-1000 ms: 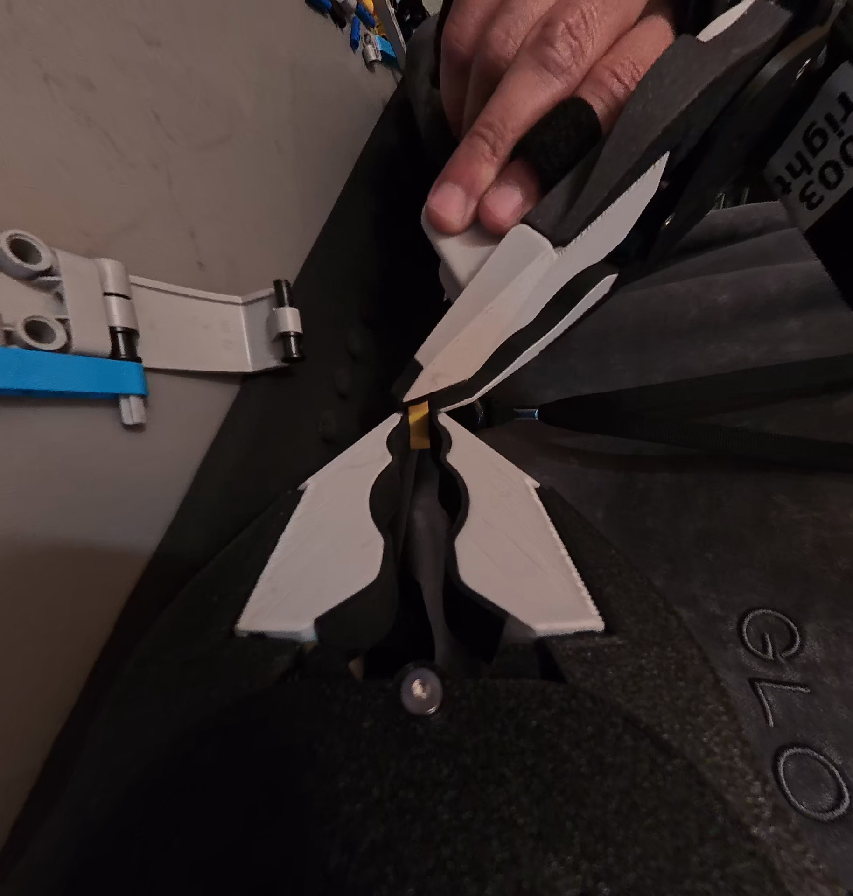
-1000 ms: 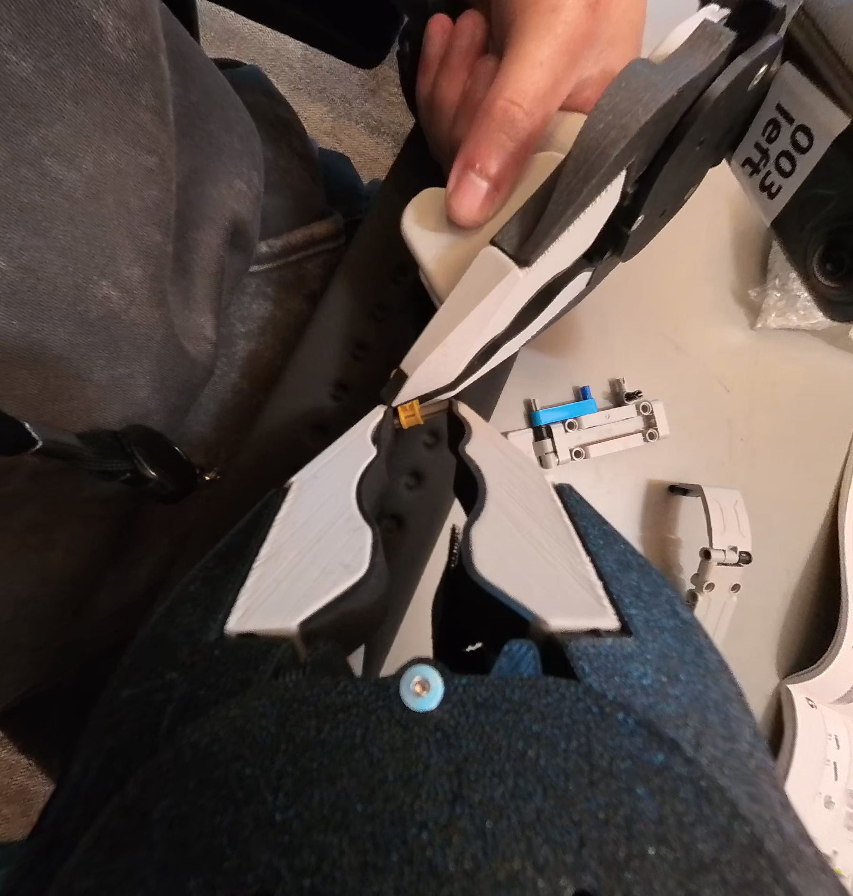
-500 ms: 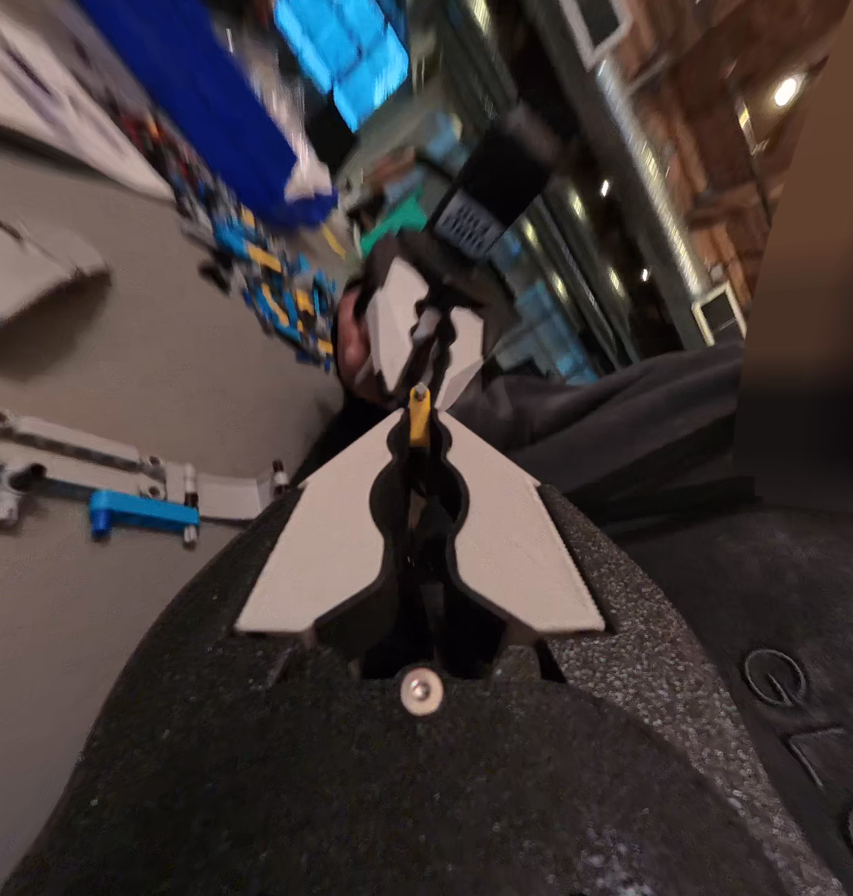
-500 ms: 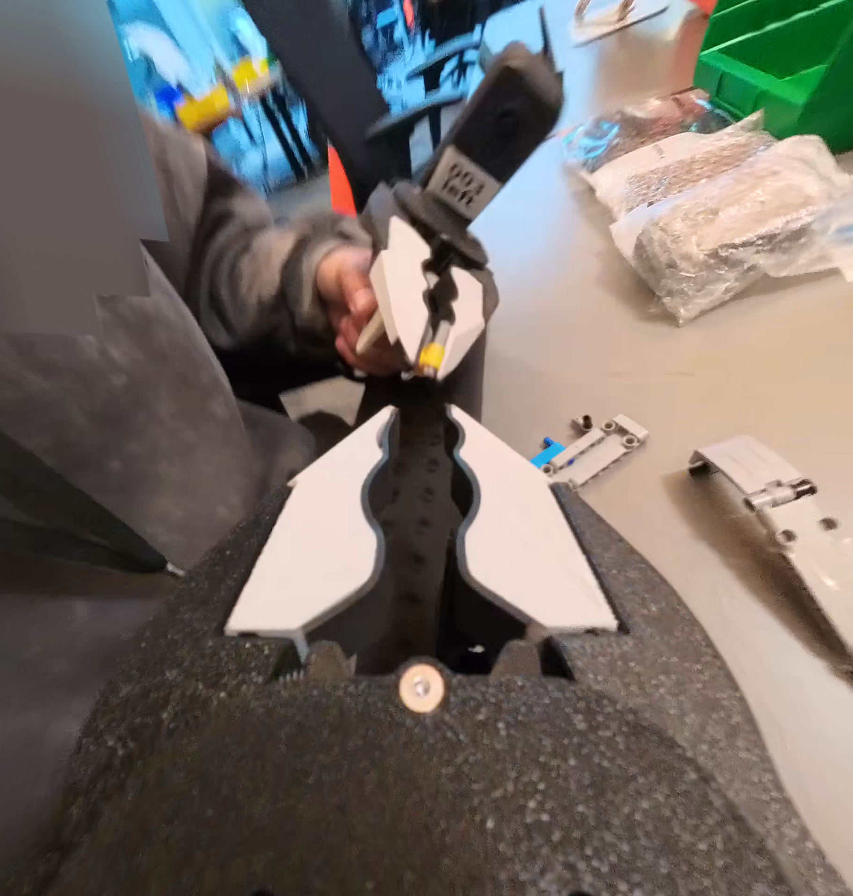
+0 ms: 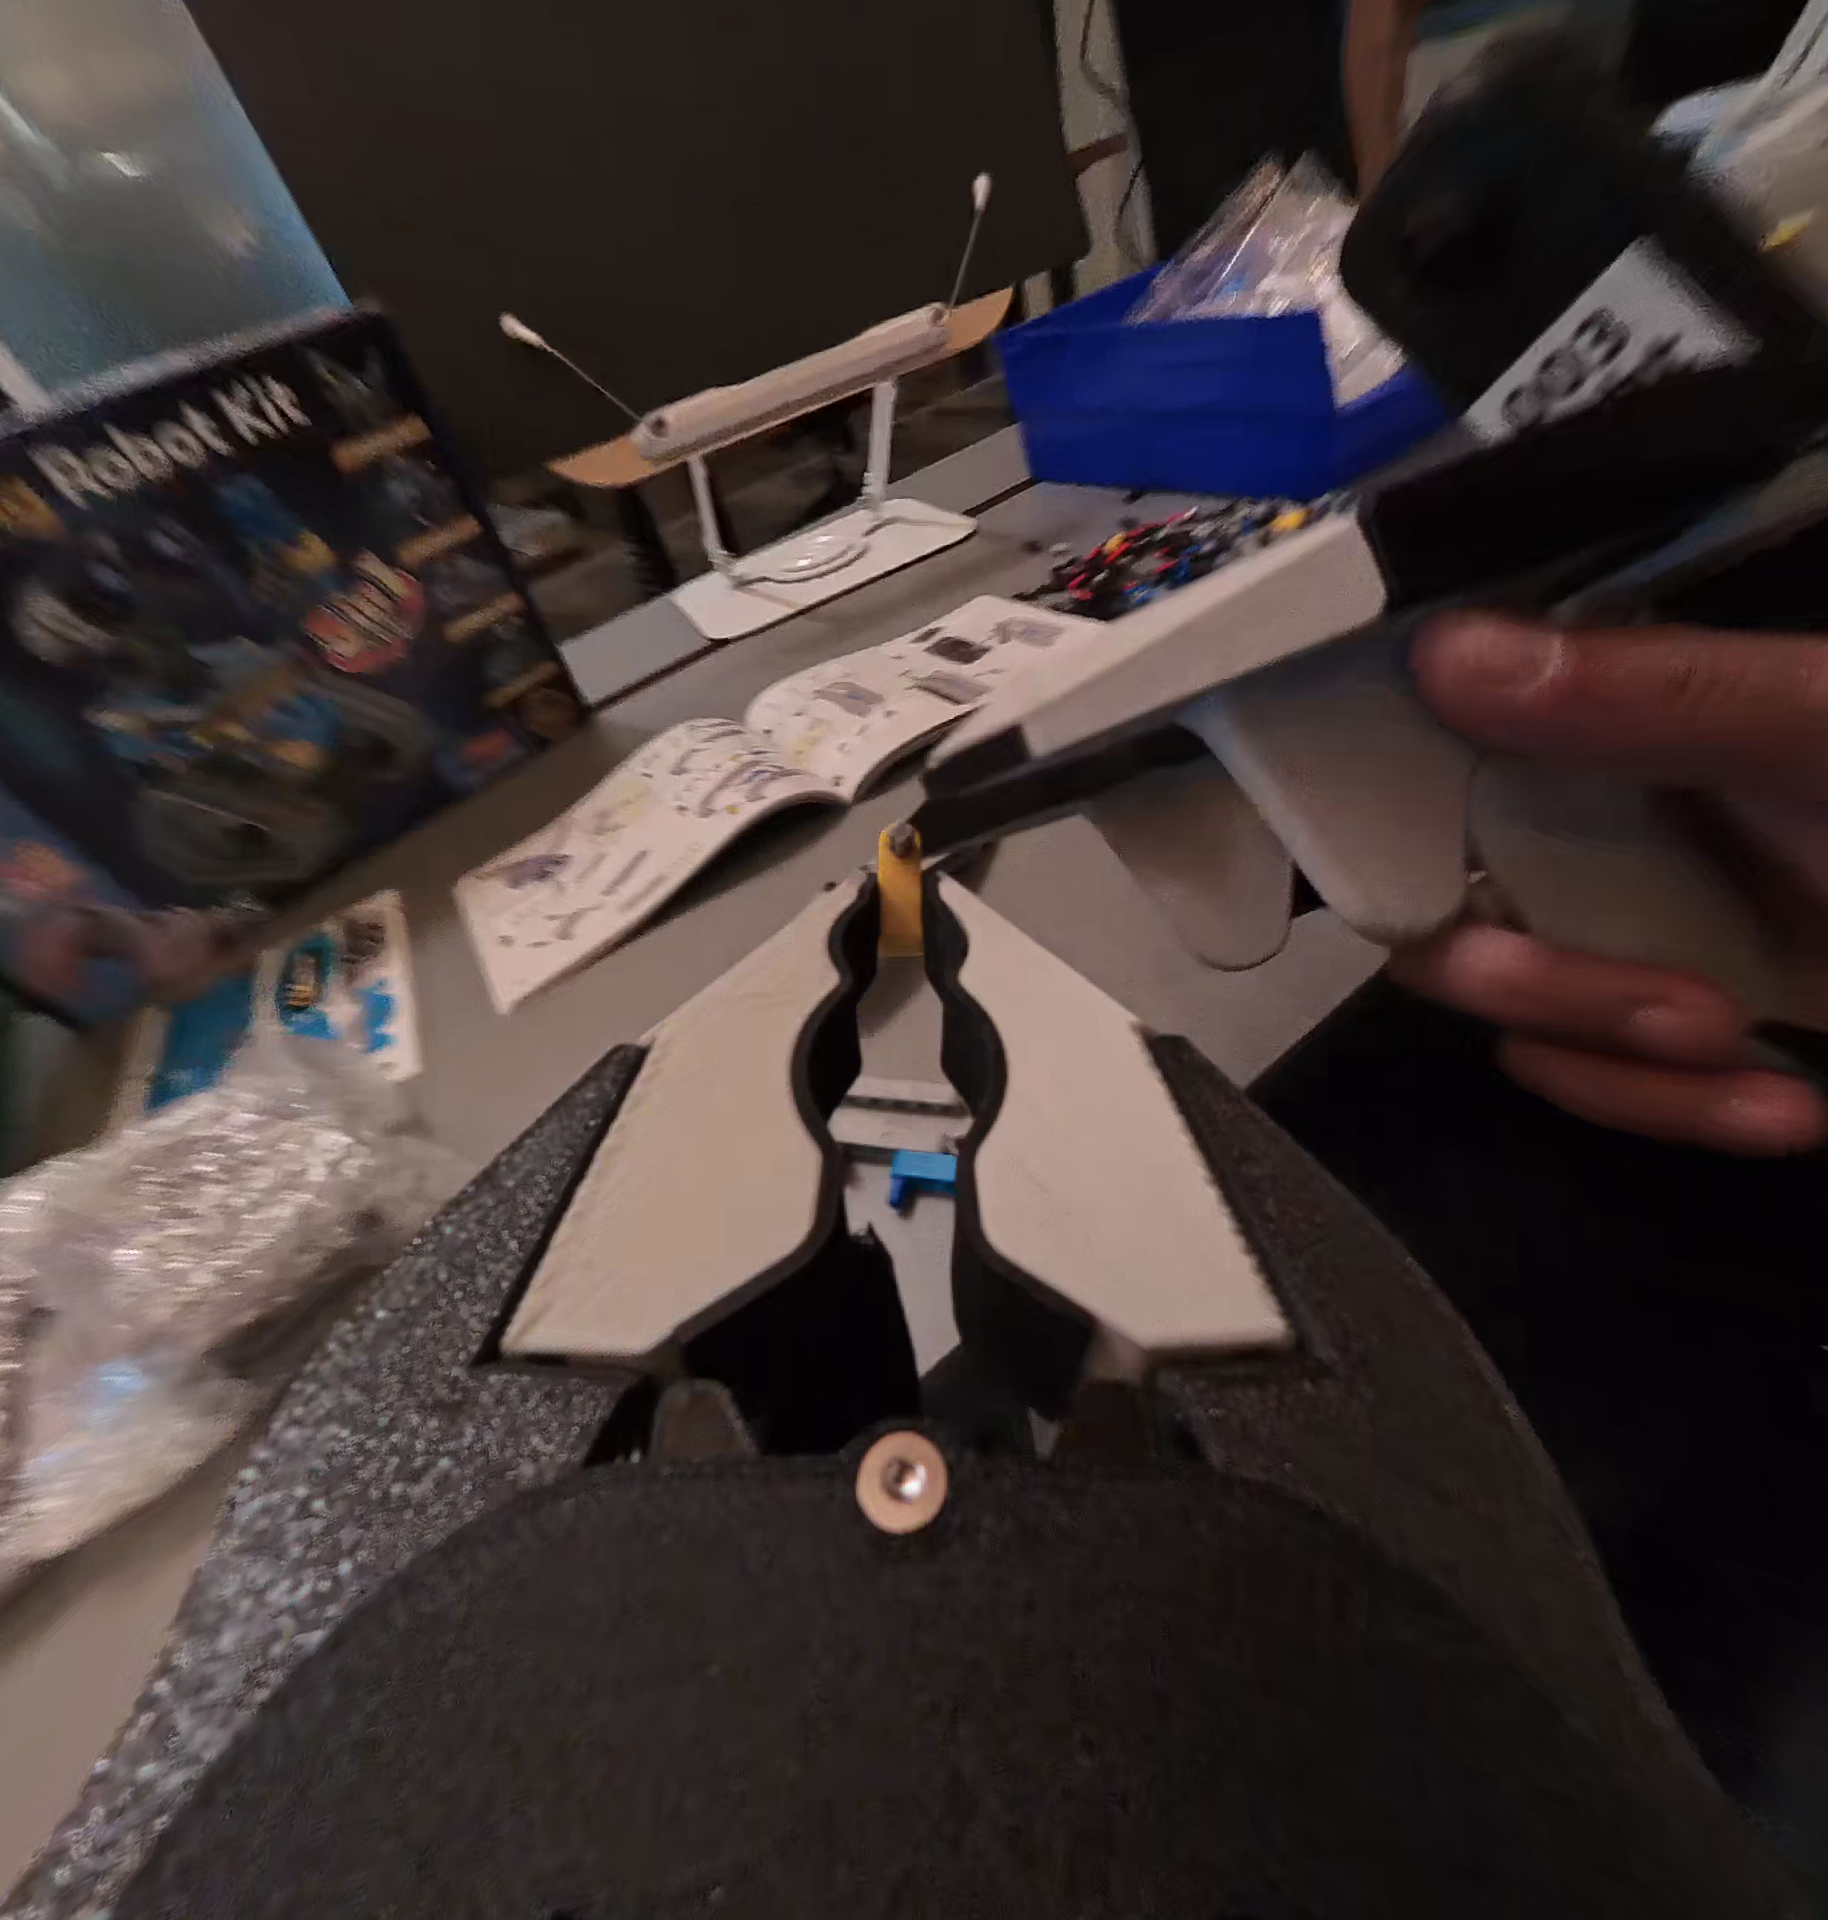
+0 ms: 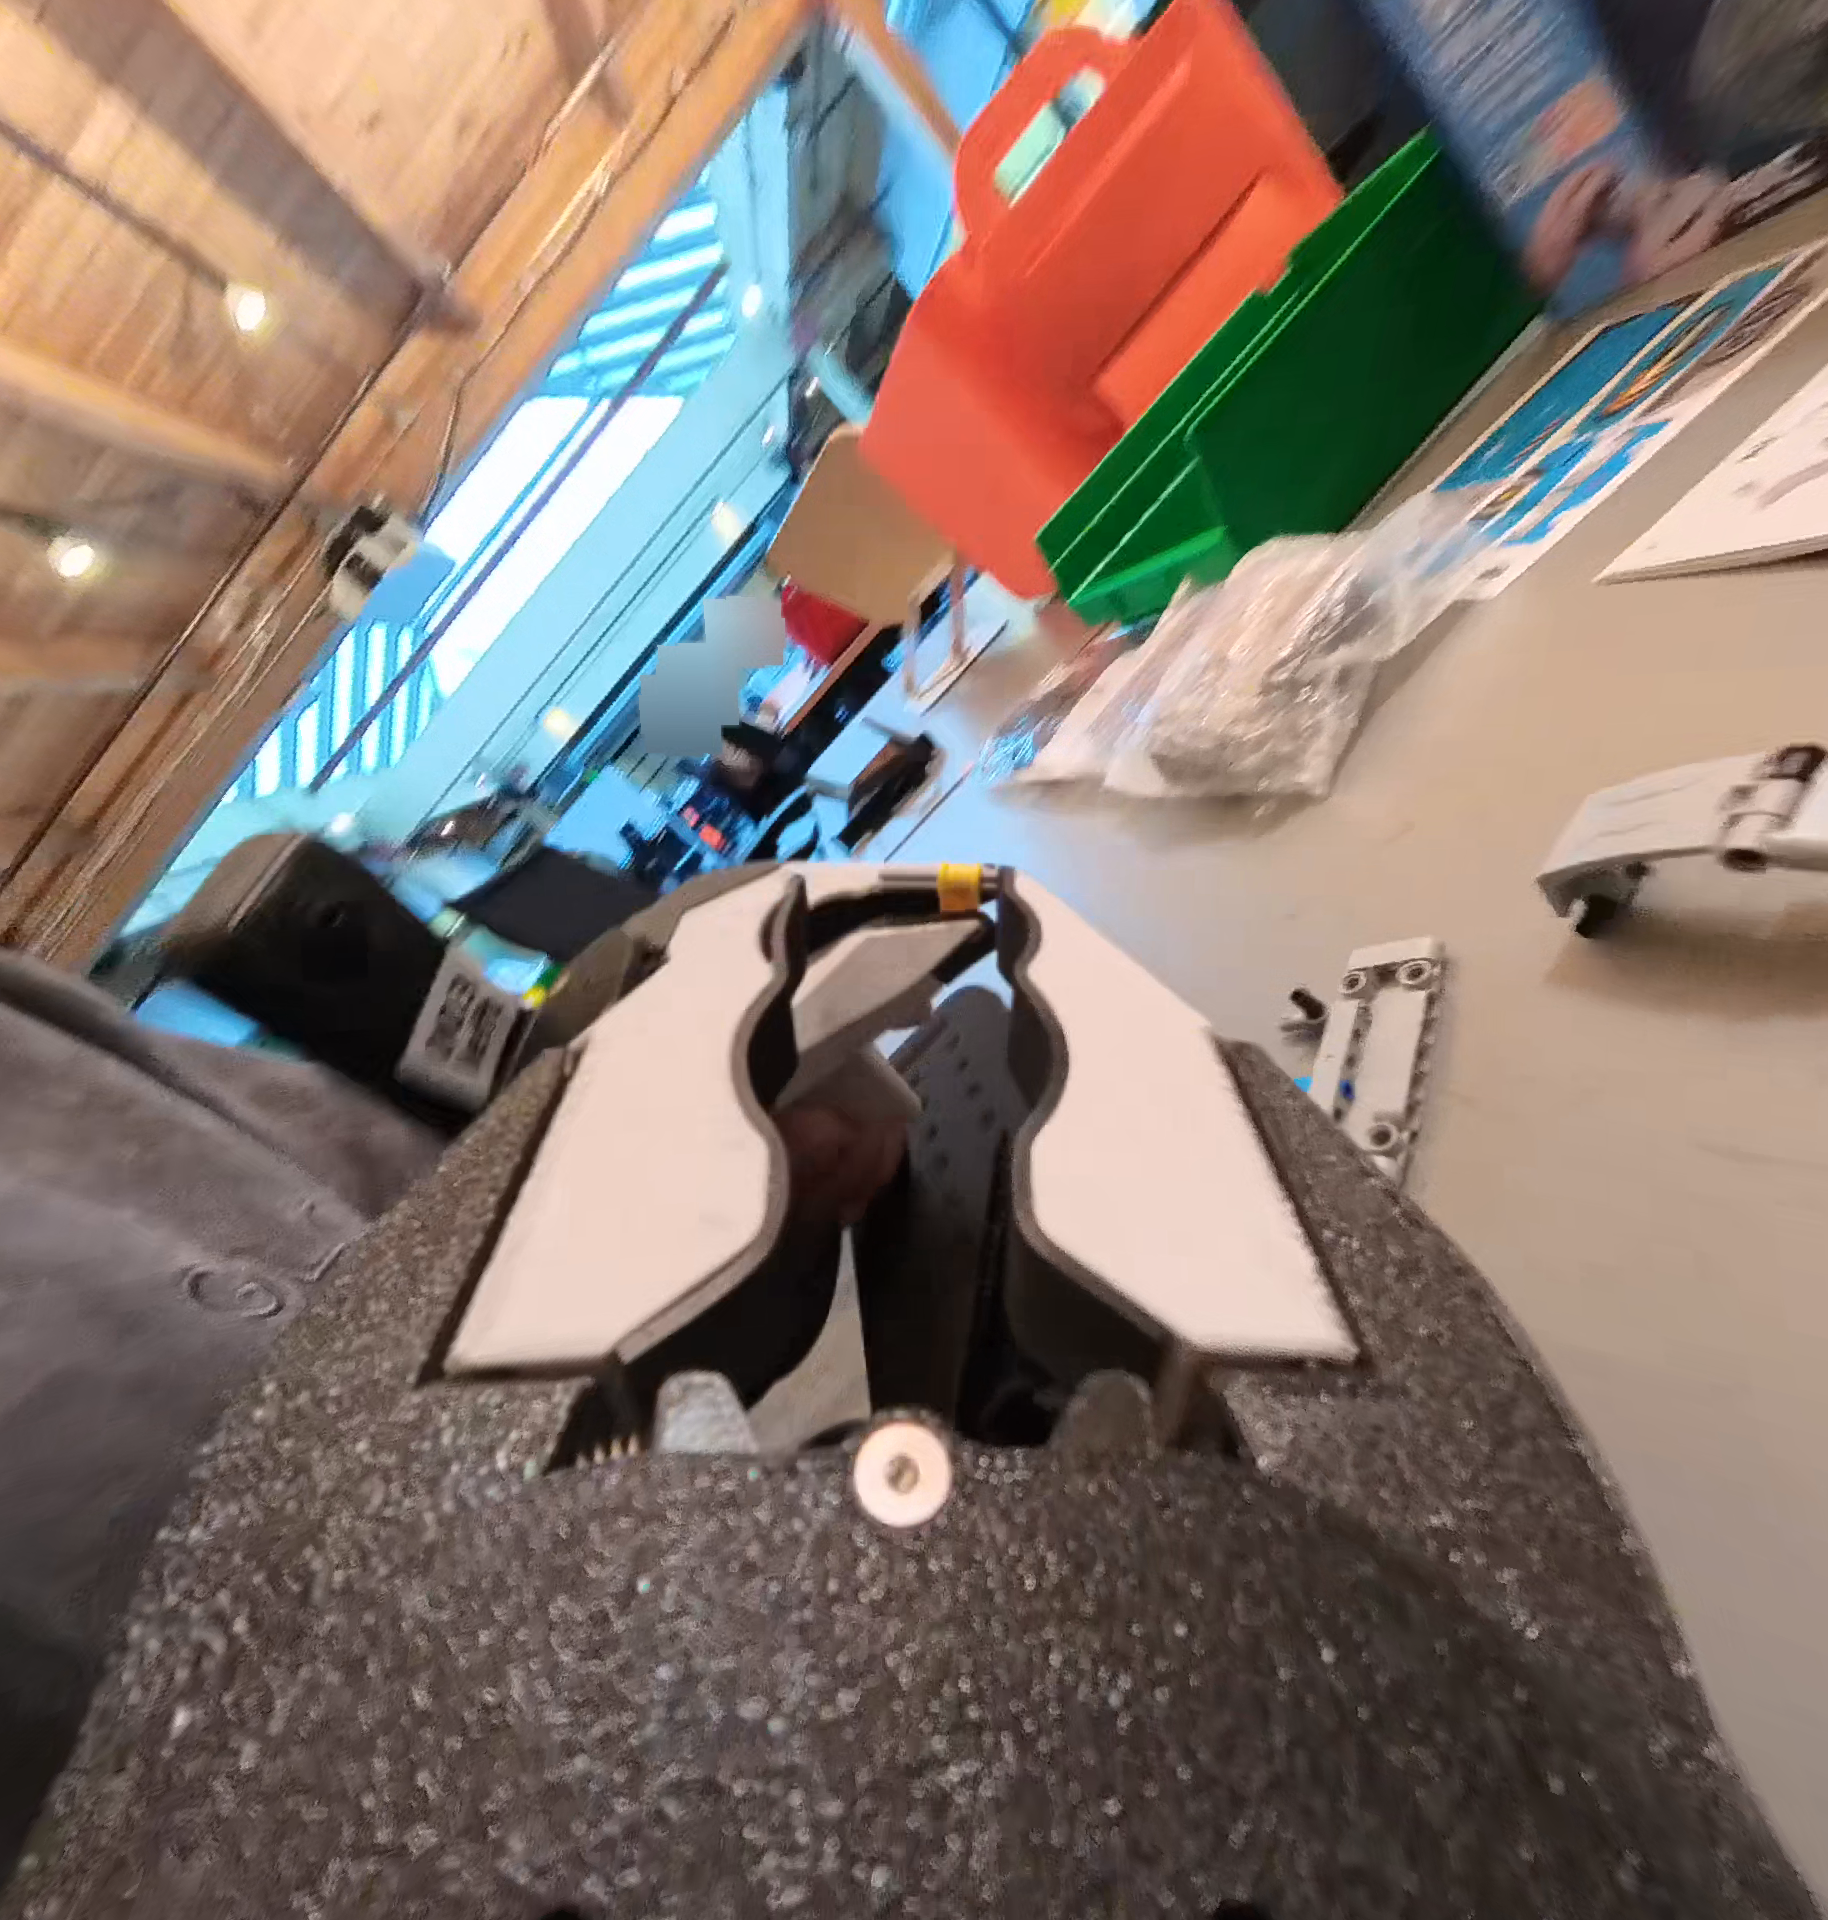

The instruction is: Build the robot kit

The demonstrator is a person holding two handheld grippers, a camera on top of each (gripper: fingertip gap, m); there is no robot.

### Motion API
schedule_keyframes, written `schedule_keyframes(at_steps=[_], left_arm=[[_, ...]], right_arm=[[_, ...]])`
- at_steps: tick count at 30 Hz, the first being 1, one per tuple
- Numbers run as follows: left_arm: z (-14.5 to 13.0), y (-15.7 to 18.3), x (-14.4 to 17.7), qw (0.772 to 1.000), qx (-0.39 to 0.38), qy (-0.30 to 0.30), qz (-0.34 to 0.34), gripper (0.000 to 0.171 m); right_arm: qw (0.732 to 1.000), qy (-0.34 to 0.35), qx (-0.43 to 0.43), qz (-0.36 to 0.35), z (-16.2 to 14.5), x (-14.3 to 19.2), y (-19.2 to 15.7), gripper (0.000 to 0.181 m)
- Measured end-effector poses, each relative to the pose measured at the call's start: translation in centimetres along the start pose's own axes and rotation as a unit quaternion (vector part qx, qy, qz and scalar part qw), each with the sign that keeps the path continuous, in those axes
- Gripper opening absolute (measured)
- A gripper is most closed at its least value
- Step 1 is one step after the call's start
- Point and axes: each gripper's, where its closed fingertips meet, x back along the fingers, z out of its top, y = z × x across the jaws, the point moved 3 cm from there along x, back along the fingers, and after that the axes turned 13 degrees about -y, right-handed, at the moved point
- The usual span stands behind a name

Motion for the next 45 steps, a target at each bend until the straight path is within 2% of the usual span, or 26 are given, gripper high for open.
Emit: schedule_keyframes(at_steps=[3,6,7,14,18,24,29,45], left_arm=[[0.0,0.3,0.0,0.996,-0.061,0.002,0.068,0.007],[0.3,0.6,0.1,0.992,-0.083,0.013,0.091,0.007],[0.4,0.5,0.1,0.992,-0.083,0.014,0.093,0.007],[0.8,0.7,0.1,0.994,-0.065,0.031,0.085,0.007],[1.0,0.7,0.3,0.996,-0.051,0.042,0.065,0.008],[1.2,0.5,0.5,0.996,-0.044,0.050,0.062,0.008],[1.5,0.6,1.0,0.992,-0.066,0.067,0.083,0.008],[1.7,0.8,1.1,0.990,-0.074,0.073,0.093,0.008]], right_arm=[[1.000,0.006,-0.019,0.007,-0.2,-0.1,0.2,0.034],[0.998,-0.006,-0.046,0.030,-0.4,-0.8,0.3,0.036],[0.998,-0.003,-0.049,0.037,-0.4,-0.8,0.2,0.031],[0.998,0.005,-0.035,0.042,-0.1,-0.3,0.2,0.022],[0.999,-0.011,0.025,0.018,-0.1,-0.3,-0.1,0.020],[0.991,-0.001,0.131,-0.030,0.3,-0.2,-0.6,0.020],[0.993,0.008,0.116,0.010,0.5,-0.1,-1.1,0.018],[0.993,0.019,0.118,0.007,0.5,0.1,-1.1,0.015]])
